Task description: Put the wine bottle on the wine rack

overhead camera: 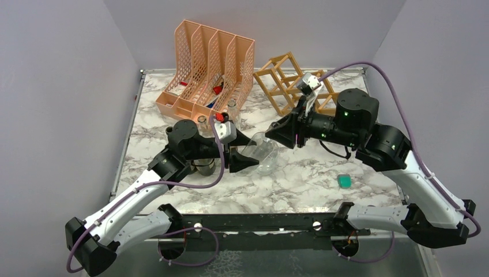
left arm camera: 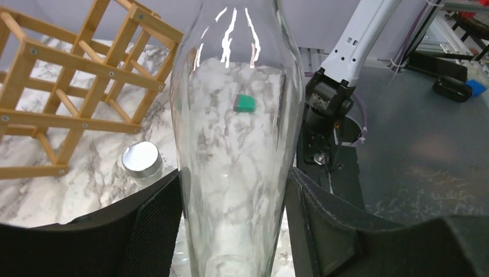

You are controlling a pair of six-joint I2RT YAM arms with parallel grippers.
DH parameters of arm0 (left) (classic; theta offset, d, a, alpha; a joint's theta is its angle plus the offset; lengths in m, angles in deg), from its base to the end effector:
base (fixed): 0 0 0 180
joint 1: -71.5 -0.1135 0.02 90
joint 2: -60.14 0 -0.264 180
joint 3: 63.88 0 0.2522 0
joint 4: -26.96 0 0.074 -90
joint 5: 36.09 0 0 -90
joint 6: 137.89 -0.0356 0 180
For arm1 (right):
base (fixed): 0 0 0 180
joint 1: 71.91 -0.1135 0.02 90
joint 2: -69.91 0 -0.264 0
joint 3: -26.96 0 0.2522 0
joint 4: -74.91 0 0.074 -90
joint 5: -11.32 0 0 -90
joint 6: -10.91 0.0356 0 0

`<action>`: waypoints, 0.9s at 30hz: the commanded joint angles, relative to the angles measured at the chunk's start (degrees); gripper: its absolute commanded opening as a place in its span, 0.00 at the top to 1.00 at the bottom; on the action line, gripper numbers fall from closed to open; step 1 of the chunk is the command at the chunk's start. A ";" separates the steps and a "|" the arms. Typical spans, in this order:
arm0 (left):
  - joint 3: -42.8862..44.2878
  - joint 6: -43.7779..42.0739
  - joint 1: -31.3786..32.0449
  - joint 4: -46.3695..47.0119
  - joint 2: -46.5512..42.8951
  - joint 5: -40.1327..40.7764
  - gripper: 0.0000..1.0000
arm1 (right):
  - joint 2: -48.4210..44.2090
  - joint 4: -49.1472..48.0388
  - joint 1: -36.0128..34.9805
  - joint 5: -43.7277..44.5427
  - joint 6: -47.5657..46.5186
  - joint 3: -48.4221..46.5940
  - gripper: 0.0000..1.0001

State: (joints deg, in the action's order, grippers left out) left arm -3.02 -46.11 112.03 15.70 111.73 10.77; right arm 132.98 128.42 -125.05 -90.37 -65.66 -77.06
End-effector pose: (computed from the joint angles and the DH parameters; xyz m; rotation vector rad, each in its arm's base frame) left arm 0.1398 -0.1516 0.3575 1.1159 1.3171 -1.1567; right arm 0.1125 0.1621 0.4905 -0.7905 1.7309 0.9967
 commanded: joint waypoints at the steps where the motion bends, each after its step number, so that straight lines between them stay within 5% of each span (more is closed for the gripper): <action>1: 2.64 -5.20 -0.18 2.77 0.84 -0.01 0.45 | -3.23 -3.76 -0.48 -5.45 2.58 -2.06 0.99; 4: 3.95 -7.11 -0.11 2.84 2.29 -1.20 0.76 | -3.60 -3.72 -0.56 -5.63 2.77 -2.07 0.99; 5: 4.62 -7.71 -0.03 2.81 2.78 -1.08 0.95 | -3.72 -3.42 -0.53 -5.63 2.81 -2.38 0.96; 6: 5.54 -8.20 0.05 3.13 3.21 -0.92 1.00 | -3.78 -2.95 -0.55 -5.90 2.63 -2.64 0.89; 10: 12.69 -10.08 0.16 4.45 5.27 -1.29 1.00 | -5.01 -0.01 -0.55 -7.85 -0.09 -3.09 0.37; 13: 17.96 -14.14 0.16 4.33 6.79 -2.40 1.00 | -6.94 1.64 -0.55 -4.85 -0.84 -3.44 0.19; 23: 22.99 -43.55 0.17 7.87 10.90 1.25 1.00 | -8.77 2.99 -0.56 -2.26 2.48 -10.07 0.14; 27: 25.27 -64.04 0.20 1.76 13.97 3.03 1.00 | -9.83 2.32 -0.52 2.72 4.17 -9.76 0.14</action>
State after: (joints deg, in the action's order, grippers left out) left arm 18.92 -85.99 112.23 17.85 123.47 10.01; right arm 123.76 130.02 -125.23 -92.55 -63.96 -86.41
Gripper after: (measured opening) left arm 0.613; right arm 0.861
